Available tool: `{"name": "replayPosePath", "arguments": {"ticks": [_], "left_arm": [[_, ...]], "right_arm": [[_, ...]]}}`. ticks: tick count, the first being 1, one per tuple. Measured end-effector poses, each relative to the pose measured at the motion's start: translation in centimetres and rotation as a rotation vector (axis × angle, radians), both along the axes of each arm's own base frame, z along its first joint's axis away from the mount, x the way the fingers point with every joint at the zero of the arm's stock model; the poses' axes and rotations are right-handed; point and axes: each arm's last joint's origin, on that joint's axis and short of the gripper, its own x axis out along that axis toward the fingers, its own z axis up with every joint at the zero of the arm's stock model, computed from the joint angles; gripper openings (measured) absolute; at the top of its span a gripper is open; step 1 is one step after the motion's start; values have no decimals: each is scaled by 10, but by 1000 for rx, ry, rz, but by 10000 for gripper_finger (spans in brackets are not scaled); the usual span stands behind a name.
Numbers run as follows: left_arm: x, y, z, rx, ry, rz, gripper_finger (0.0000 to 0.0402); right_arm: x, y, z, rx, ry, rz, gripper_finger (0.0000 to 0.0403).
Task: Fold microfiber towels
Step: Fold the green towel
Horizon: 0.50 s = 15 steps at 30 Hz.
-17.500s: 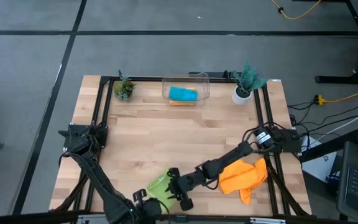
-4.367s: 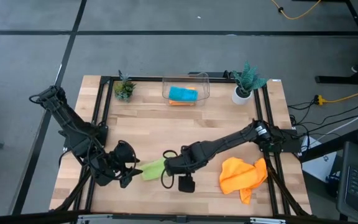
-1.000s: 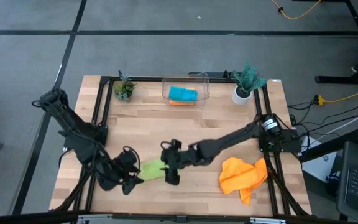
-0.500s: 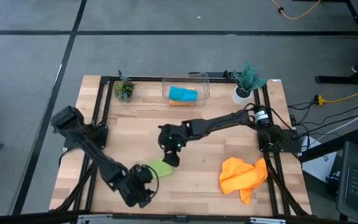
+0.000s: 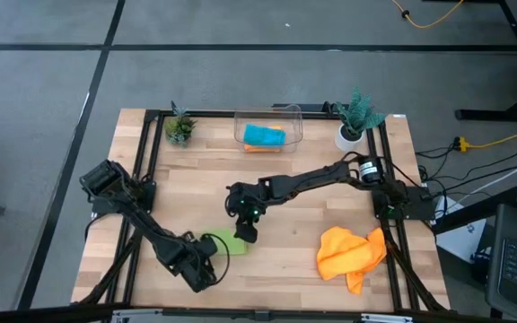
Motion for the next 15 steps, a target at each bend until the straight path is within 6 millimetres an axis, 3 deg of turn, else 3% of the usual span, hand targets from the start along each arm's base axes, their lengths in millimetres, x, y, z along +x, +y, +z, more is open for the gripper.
{"name": "replayPosePath", "arguments": {"ticks": [12,15], "left_arm": [[-1,32,-1,166,157,38,247],[5,40,-1,182,154,50,247]], "right_arm": [[9,-5,-18,-65,-18,-100,263],[9,-5,-34,-43,31,-110,263]]}}
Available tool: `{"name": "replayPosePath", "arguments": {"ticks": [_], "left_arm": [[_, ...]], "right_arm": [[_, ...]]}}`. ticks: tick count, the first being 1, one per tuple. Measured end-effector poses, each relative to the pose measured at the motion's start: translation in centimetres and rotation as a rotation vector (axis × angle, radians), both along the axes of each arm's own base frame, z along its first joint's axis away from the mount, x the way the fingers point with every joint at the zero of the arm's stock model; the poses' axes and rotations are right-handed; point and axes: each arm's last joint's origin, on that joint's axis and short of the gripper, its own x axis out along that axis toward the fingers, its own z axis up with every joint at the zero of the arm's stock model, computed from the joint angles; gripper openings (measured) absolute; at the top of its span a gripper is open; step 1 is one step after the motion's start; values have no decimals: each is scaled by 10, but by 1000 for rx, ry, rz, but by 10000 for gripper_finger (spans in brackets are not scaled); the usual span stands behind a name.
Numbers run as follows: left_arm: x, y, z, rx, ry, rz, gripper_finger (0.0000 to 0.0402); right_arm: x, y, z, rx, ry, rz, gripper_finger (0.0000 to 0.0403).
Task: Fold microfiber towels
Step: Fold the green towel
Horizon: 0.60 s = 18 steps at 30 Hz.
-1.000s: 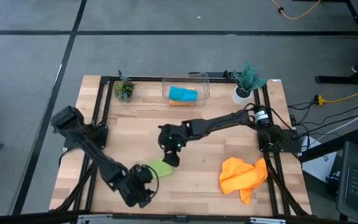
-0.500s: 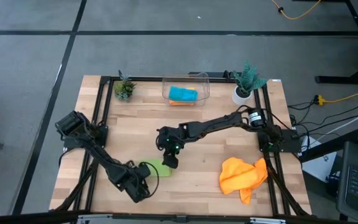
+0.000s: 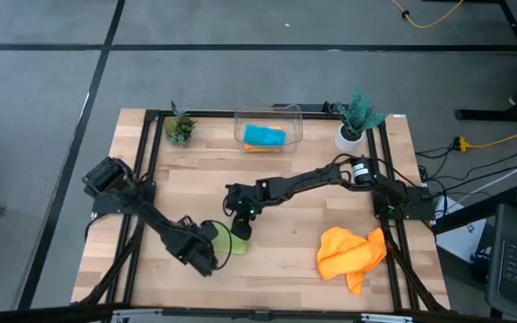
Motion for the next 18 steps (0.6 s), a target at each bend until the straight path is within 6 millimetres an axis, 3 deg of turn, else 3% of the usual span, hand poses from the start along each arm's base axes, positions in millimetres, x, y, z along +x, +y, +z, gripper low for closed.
{"name": "replayPosePath", "arguments": {"ticks": [5,18], "left_arm": [[9,17,0,78,-13,13,247],[17,39,0,117,35,17,247]], "right_arm": [[2,7,-16,133,51,12,263],[0,36,-17,183,89,6,263]]}}
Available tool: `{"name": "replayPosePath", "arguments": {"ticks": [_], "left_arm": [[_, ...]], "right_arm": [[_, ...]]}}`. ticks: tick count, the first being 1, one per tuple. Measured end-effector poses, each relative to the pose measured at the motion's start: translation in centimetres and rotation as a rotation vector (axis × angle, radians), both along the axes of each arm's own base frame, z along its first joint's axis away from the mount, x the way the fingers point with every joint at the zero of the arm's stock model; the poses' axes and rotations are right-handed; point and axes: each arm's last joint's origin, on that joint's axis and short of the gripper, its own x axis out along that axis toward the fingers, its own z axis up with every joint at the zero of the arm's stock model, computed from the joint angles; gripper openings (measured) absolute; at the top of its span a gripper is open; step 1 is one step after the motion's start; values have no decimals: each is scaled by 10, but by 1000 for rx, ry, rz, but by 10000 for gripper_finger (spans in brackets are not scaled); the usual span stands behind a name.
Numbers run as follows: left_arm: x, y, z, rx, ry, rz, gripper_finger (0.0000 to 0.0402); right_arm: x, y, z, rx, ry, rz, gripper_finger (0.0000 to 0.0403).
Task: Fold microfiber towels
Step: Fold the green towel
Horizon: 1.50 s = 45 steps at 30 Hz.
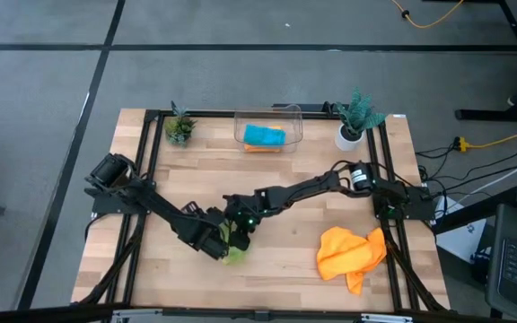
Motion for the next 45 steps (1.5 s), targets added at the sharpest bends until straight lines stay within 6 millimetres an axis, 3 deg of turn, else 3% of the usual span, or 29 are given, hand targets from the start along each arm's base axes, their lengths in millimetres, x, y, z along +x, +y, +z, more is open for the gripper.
{"name": "replayPosePath", "arguments": {"ticks": [10,15,20,32,45], "left_arm": [[-15,-16,4,-107,89,-28,247],[-22,-31,9,-155,59,-53,247],[-18,-40,3,-188,-4,-44,247],[-9,-34,-4,-183,-6,-7,247],[9,-27,-5,-174,-150,16,247]], "right_arm": [[-1,9,-1,-18,42,-143,263],[0,6,1,9,58,-188,263],[0,6,0,11,71,-216,263],[-1,8,-3,-14,79,-223,263],[0,12,-3,-19,44,-274,263]]}}
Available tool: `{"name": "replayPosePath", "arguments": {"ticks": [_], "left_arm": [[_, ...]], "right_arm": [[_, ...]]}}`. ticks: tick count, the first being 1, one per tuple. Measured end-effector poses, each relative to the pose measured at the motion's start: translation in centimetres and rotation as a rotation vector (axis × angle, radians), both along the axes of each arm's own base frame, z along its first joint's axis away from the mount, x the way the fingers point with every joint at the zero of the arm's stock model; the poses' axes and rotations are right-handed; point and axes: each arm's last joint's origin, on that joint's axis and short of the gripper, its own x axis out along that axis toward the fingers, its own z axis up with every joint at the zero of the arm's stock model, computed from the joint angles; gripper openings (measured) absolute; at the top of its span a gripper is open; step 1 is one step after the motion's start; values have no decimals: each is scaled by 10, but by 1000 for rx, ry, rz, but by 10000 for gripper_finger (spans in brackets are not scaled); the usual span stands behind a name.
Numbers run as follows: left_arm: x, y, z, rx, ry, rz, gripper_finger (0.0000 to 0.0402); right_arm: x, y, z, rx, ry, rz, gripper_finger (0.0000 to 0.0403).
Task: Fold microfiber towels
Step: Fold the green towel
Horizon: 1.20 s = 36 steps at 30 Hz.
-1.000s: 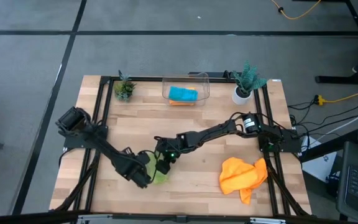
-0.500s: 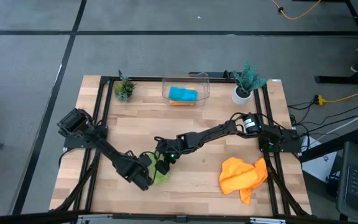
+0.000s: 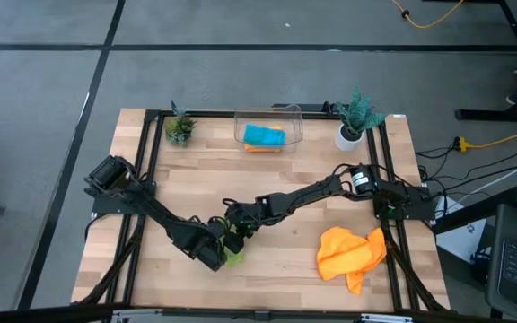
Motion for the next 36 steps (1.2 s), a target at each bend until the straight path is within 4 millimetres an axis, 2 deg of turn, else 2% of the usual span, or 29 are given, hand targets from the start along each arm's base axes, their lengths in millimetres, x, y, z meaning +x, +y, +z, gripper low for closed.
{"name": "replayPosePath", "arguments": {"ticks": [22,25,27,30,36], "left_arm": [[-2,-12,0,28,-96,16,247],[-2,-12,0,28,-96,15,247],[-2,-12,0,30,-95,16,247],[-2,-12,0,32,-94,16,247],[-2,-12,0,40,-99,11,247]], "right_arm": [[3,7,3,26,-50,-17,263],[3,7,3,26,-50,-19,252],[3,6,3,19,-51,-24,231],[3,6,2,15,-51,-28,179],[3,6,0,-2,-54,-13,29]]}}
